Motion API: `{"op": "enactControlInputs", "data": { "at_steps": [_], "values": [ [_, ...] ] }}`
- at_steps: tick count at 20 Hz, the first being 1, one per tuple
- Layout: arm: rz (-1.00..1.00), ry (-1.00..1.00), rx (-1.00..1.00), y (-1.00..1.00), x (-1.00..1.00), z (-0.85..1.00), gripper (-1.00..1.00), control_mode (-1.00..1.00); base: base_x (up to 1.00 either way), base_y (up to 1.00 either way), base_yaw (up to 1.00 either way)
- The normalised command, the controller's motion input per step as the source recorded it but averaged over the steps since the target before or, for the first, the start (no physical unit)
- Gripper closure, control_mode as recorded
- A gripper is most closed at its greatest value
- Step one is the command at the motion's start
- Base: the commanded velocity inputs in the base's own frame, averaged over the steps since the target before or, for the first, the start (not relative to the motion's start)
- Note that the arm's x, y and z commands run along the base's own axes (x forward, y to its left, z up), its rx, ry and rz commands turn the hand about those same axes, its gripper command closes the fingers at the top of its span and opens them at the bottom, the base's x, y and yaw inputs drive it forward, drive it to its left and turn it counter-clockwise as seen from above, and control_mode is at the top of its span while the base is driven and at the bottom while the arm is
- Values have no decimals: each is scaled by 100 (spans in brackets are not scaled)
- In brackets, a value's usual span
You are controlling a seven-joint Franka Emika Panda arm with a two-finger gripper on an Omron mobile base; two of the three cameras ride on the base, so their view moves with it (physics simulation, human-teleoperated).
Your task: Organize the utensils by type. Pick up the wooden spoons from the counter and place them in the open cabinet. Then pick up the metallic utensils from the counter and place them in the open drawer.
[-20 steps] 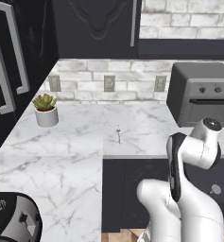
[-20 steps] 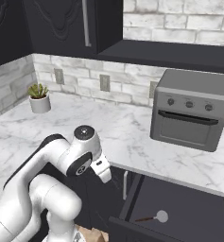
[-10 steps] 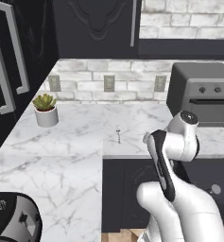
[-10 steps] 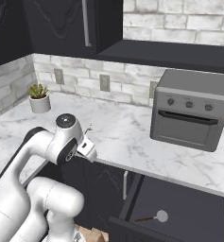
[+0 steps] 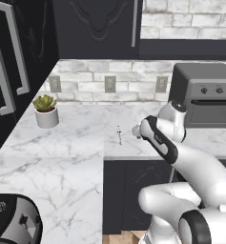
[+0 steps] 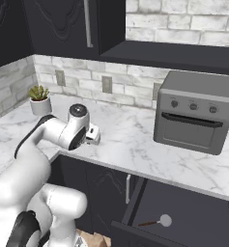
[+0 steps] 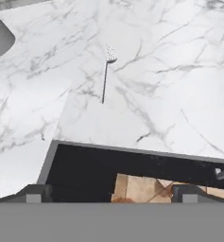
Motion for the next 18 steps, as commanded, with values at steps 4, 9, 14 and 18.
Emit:
{"op": "enactControlInputs", "data": {
  "at_steps": [4, 9, 14, 18],
  "values": [
    [19, 8, -12, 33, 88, 9, -100, -100, 0, 0, 0],
    [14, 13, -17, 24, 80, -4, -100, -100, 0, 0, 0],
    [5, 14, -21, 8, 69, -31, -100, -100, 0, 0, 0],
    [0, 21, -7, 24, 71, -42, -100, -100, 0, 0, 0]
  ]
}}
